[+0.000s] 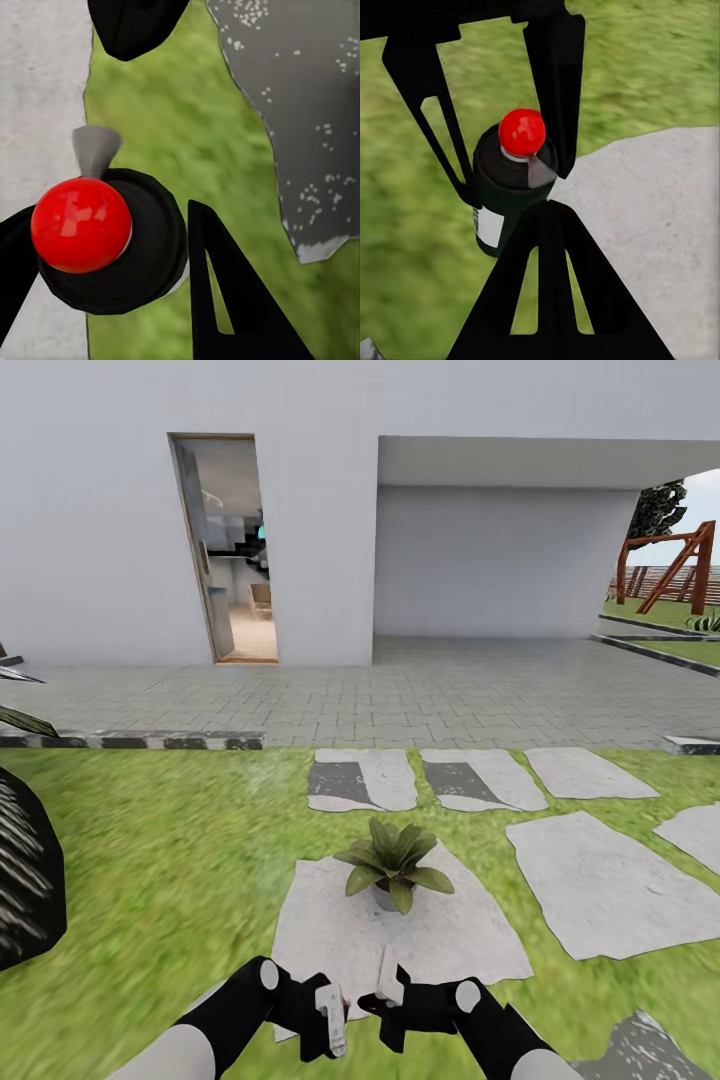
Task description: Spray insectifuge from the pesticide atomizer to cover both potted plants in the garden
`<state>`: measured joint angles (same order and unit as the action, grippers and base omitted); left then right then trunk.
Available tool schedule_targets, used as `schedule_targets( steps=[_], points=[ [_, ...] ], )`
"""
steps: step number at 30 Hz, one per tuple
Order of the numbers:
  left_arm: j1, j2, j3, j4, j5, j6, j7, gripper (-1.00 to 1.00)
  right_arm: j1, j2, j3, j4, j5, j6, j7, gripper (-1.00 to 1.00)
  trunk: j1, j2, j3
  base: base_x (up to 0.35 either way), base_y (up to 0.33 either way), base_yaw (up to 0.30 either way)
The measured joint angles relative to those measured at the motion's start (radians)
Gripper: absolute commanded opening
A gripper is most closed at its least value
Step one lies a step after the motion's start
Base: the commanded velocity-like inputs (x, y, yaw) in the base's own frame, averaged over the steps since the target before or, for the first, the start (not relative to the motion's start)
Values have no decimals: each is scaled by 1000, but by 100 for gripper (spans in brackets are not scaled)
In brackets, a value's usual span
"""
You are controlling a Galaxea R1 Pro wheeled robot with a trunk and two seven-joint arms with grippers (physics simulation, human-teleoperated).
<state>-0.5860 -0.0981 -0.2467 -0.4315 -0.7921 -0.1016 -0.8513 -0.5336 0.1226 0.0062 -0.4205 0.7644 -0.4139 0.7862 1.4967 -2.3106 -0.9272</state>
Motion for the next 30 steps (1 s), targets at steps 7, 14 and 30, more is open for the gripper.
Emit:
schedule_targets(
  steps=[7, 14, 30],
  points=[
    [0, -13, -2, 0, 0, 0, -1, -100, 0, 0, 0, 0, 0, 0, 0, -100, 0, 0, 0, 0, 0, 0],
    [0, -24, -1, 1, 3, 0, 0, -100, 0, 0, 0, 0, 0, 0, 0, -100, 0, 0, 0, 0, 0, 0],
    [-6, -9, -1, 3, -2, 0, -3, -100, 0, 3, 0, 0, 0, 0, 0, -100, 0, 0, 0, 0, 0, 0]
  ],
)
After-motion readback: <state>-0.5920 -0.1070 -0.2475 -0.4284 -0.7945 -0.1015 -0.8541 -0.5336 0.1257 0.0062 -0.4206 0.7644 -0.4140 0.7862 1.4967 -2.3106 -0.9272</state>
